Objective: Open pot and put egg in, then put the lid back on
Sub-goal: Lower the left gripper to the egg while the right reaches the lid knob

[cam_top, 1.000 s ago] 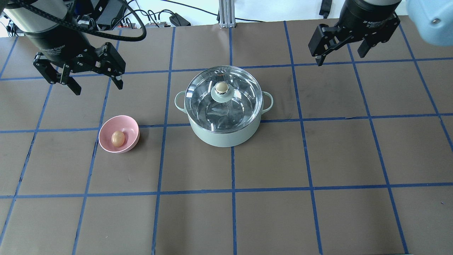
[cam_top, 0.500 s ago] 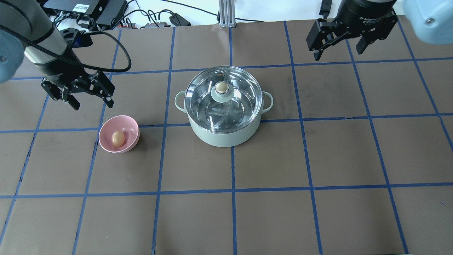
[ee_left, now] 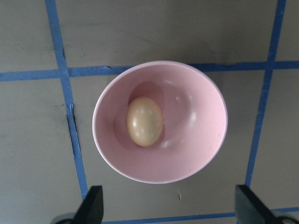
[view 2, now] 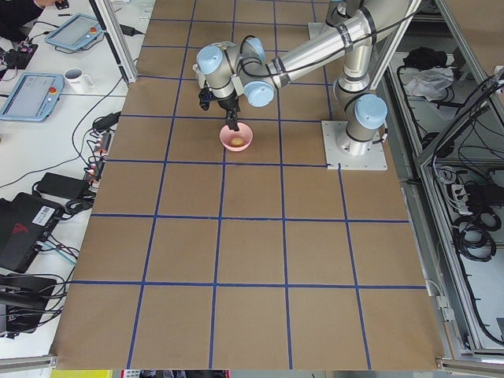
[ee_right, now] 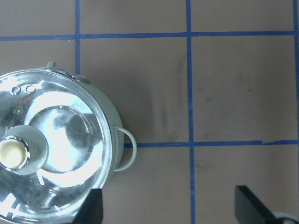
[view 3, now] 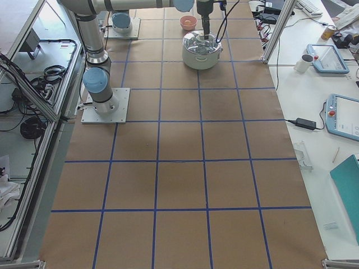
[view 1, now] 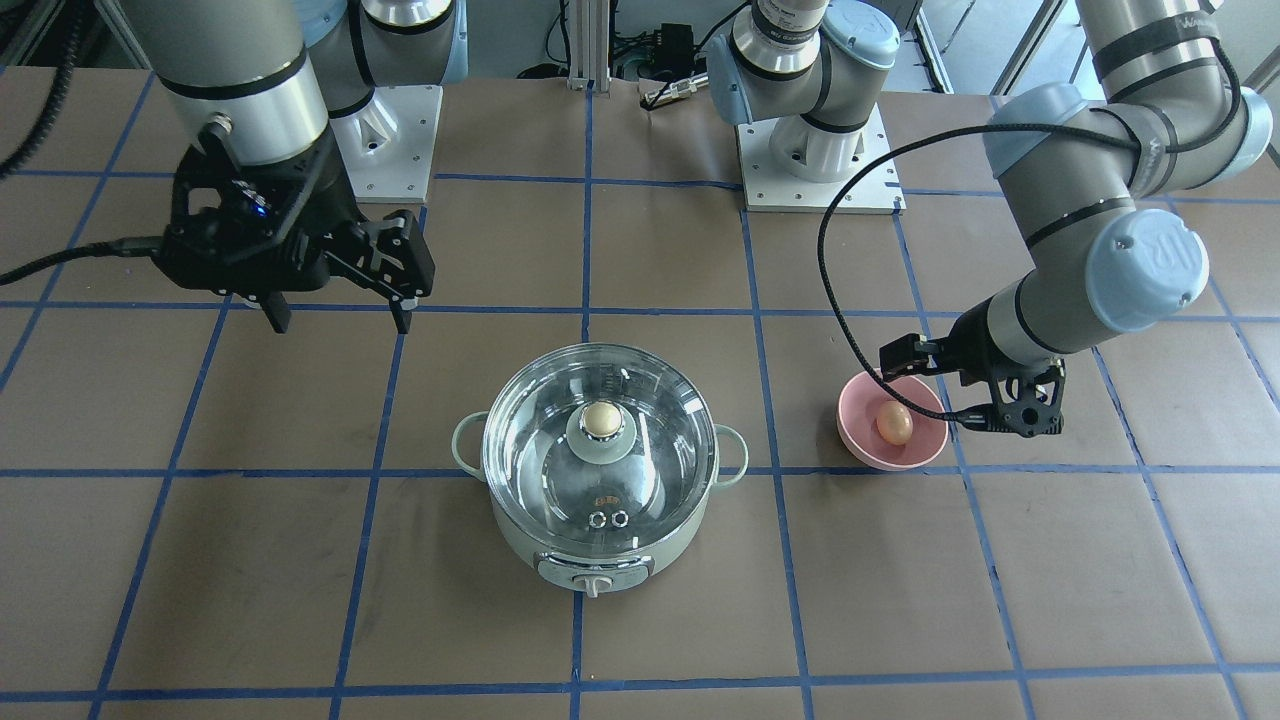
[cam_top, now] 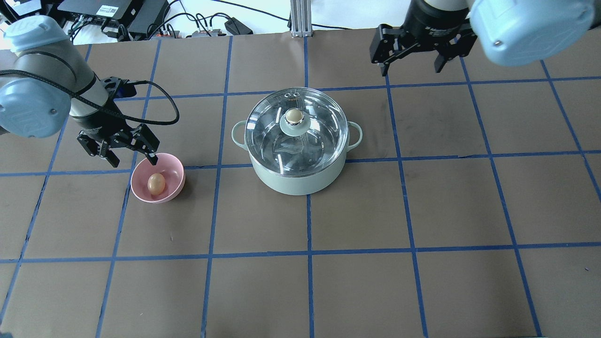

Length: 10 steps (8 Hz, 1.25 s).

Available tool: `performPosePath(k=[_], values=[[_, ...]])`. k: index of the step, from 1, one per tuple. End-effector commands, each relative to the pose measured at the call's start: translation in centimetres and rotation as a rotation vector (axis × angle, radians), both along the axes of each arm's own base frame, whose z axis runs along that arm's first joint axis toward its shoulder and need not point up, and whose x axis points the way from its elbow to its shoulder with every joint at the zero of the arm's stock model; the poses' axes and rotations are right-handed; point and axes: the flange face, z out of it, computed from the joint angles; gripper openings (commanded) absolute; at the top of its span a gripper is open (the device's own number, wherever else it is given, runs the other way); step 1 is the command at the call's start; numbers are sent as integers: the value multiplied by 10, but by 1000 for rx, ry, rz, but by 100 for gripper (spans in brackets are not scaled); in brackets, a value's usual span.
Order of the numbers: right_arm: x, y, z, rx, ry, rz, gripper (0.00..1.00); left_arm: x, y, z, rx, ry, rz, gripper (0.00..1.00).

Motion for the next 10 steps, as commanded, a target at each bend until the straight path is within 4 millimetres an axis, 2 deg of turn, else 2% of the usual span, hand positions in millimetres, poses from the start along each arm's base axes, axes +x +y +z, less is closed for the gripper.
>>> performPosePath(k=[1, 2, 3, 4, 5, 6, 8, 10], values=[[83, -16, -48, -54, -37, -78, 100, 4, -11, -53, 28, 3, -2, 99], [104, -17, -63, -56, -34, -108, 100, 5, -13, -69, 25, -1, -3, 99], [120, -19, -78, -60, -36, -132, 100, 1, -15, -76, 30, -3, 6, 99], [144, -17, -95, -60, -47, -155, 100, -5, -17, -72, 19, -10, 9, 99], [156, -16, -105, -62, -43, -164, 100, -9, -18, -70, 9, -15, 1, 99], [164, -14, -110, -64, -57, -203, 100, -11, -19, -70, 6, -15, -2, 99], [180, -12, -133, -37, -47, -212, 100, -9, -23, -75, -13, -21, -4, 100], [182, -12, -142, -23, -42, -217, 100, -7, -24, -78, -12, -33, -2, 100]])
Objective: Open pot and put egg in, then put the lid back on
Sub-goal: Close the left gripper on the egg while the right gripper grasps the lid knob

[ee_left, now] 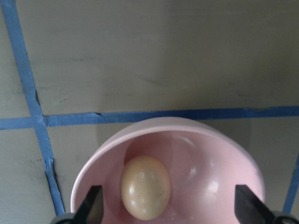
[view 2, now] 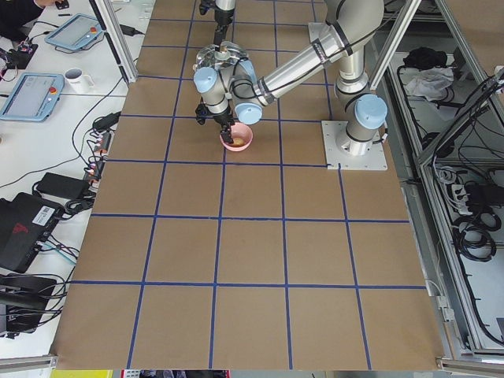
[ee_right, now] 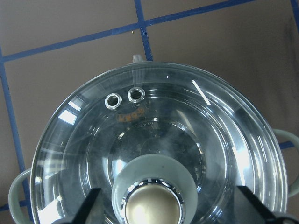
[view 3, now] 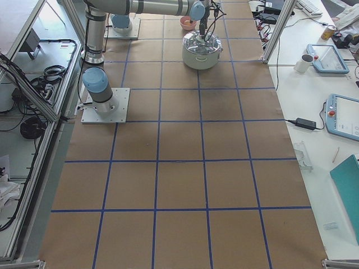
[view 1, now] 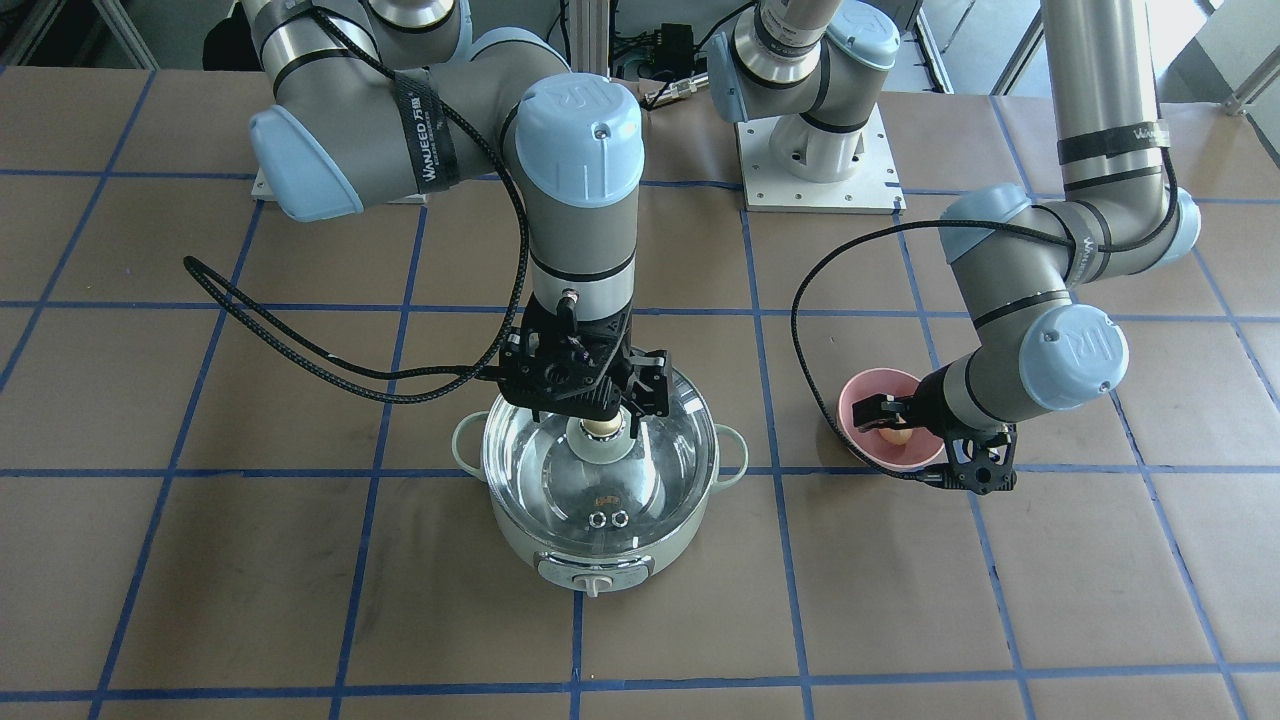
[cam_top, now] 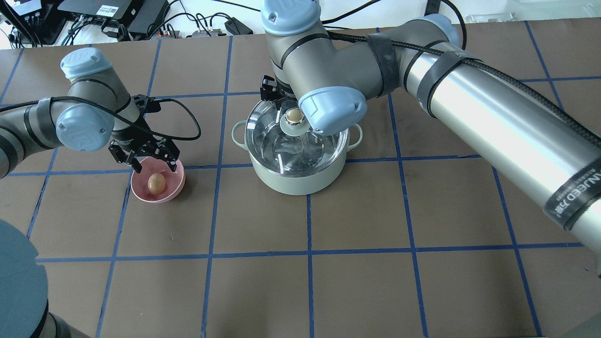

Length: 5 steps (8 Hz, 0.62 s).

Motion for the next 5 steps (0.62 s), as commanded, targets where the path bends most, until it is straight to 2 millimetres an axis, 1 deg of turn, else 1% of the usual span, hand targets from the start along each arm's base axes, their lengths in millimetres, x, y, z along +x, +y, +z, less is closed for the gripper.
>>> performPosePath(k=[1, 2, 4, 5], values=[[5, 1, -14, 21, 5, -5, 100, 1, 0, -7, 5, -8, 9, 100], [5, 2, -17, 25, 7, -3, 99, 0, 1, -10, 15, -12, 36, 100], [5, 1, -19, 30, 7, -3, 89, 0, 3, -17, 33, -23, 68, 100], [5, 1, -19, 29, 10, 4, 74, -3, 4, -19, 40, -28, 87, 100]])
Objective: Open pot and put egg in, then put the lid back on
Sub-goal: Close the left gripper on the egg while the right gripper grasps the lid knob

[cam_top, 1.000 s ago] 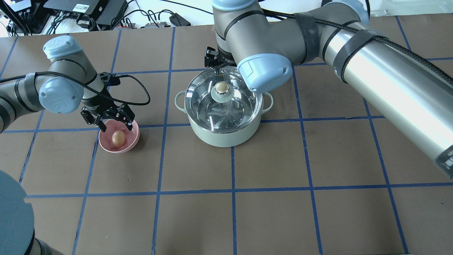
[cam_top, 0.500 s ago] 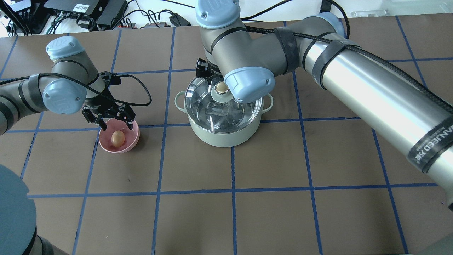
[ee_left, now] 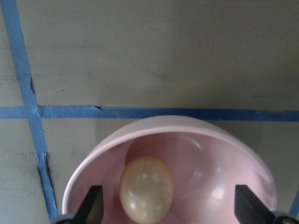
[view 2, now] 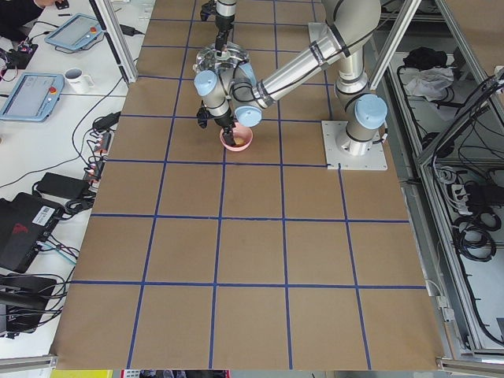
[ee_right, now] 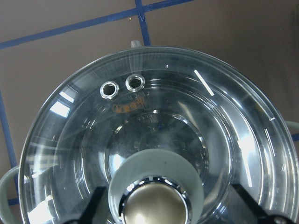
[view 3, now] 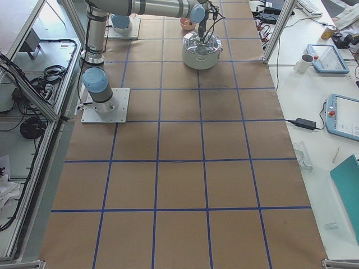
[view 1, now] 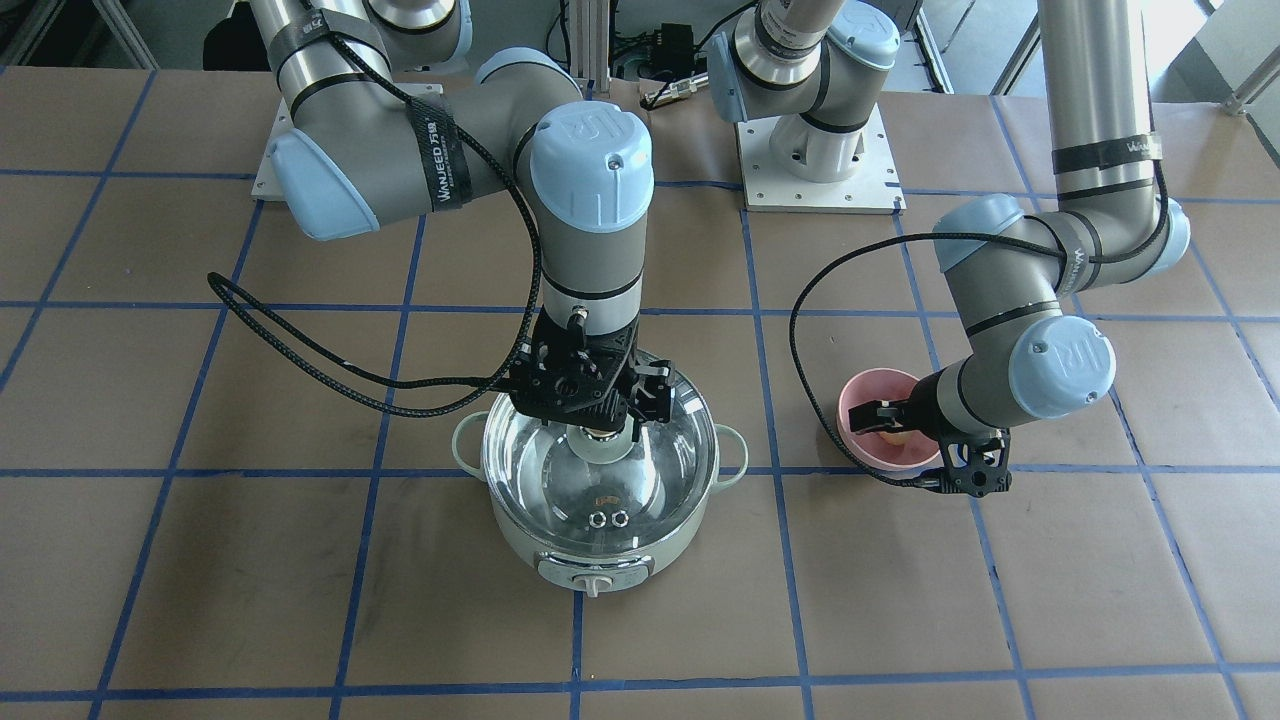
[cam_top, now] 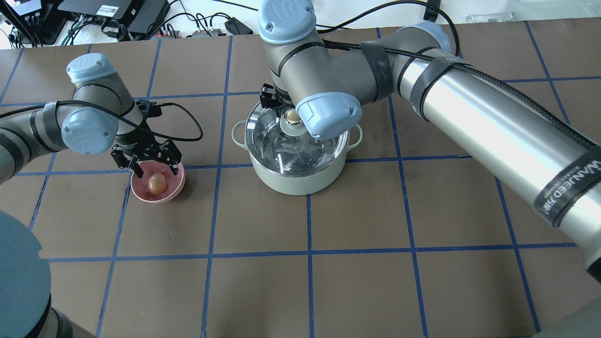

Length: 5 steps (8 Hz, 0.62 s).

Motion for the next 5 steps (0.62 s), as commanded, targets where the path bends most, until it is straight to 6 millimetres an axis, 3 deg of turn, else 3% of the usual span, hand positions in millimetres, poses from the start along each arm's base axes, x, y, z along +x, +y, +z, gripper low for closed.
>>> performPosePath(k=[1, 5], values=[[0, 0, -1, 0, 2, 9, 65, -2, 2, -7, 23, -24, 33, 100], [2, -2, 4, -4, -8, 29, 19, -5, 8, -21, 63, -29, 28, 100]])
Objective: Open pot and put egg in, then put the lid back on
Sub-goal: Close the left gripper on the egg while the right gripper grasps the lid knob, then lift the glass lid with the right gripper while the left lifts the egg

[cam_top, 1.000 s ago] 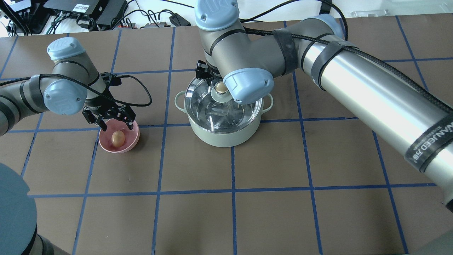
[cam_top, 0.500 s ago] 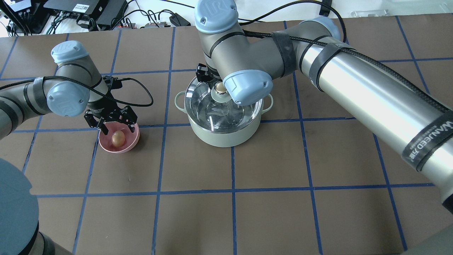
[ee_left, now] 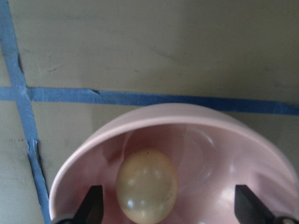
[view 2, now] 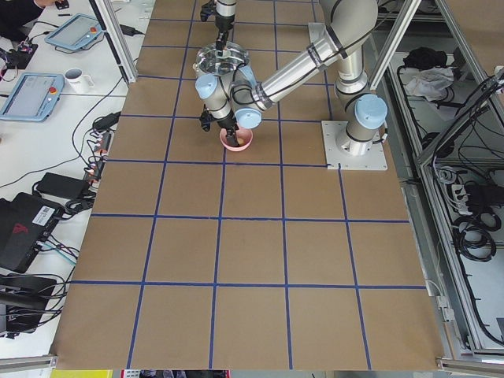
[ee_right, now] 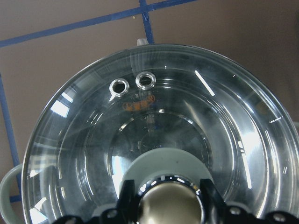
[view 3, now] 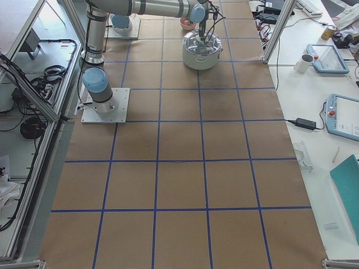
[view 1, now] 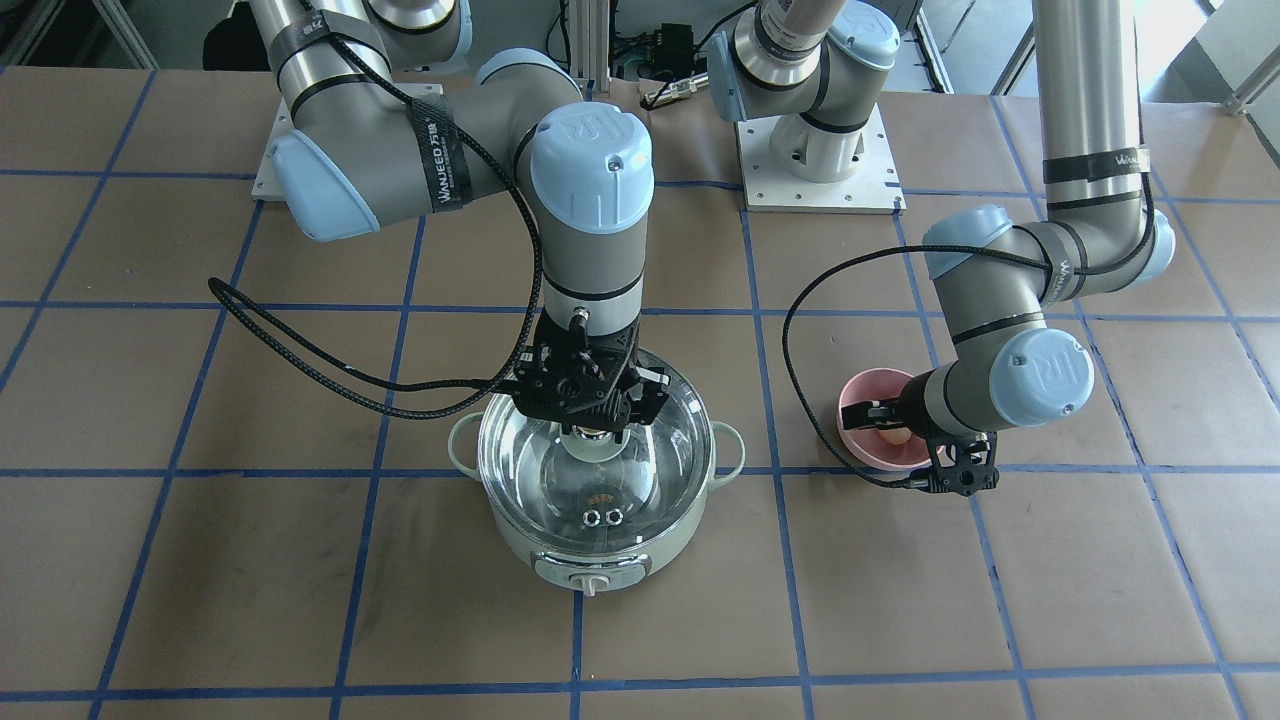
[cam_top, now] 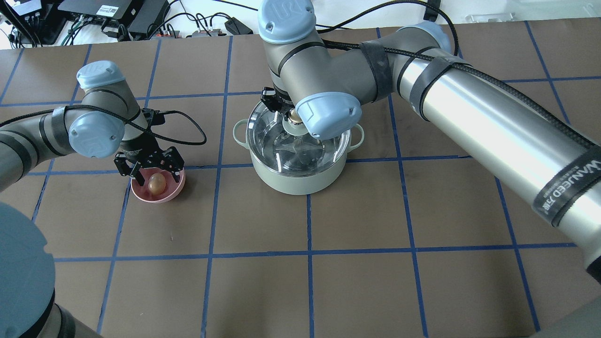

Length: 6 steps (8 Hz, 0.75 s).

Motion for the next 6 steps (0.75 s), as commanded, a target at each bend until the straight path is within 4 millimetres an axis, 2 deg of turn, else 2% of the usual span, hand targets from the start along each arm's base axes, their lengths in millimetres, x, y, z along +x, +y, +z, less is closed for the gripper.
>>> performPosePath(k=[1, 3, 4, 5, 6], values=[[2, -1, 8, -8, -14, 16, 3, -1, 1, -4, 9, 1, -6, 82], [6, -8, 35, -40, -50, 48, 0, -1, 1, -7, 16, 4, -17, 40], [-4, -9, 42, -30, -35, 64, 0, -1, 0, -8, 16, 4, -18, 36], [-20, -8, 53, -14, -12, 95, 0, -1, 0, -9, 17, 6, -23, 26], [-52, -14, 66, 8, 2, 115, 0, -1, 0, -9, 17, 7, -24, 24]])
